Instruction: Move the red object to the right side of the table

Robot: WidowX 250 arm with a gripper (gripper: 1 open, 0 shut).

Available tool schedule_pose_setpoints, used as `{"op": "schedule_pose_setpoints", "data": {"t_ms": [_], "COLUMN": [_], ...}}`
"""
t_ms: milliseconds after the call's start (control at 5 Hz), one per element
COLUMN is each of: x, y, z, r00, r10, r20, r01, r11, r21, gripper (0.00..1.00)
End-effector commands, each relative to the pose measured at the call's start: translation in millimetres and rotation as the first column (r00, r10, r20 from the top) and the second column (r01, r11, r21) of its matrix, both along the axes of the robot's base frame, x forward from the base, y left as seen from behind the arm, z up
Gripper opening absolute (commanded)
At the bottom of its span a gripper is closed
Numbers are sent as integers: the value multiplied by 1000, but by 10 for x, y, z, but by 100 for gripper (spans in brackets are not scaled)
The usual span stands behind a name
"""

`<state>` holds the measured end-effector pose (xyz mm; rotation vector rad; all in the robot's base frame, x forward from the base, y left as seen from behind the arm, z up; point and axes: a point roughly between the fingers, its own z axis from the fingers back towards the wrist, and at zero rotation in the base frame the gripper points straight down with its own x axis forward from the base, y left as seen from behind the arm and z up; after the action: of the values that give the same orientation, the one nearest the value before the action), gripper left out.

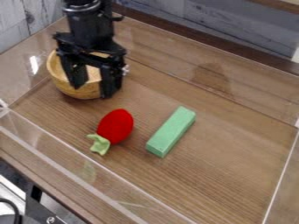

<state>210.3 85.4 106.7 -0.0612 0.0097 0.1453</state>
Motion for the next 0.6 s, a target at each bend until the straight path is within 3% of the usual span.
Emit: {"op": "schedule_pose_setpoints", "data": {"t_ms": [0,400], "x": [-23,-3], "y": [40,62], "z": [48,-131], "r00": [998,998], "r10": [33,57], "r20": [44,14], "r01": [-34,-57], "r11": [999,998], "r21": [10,4], "gripper": [100,100]}}
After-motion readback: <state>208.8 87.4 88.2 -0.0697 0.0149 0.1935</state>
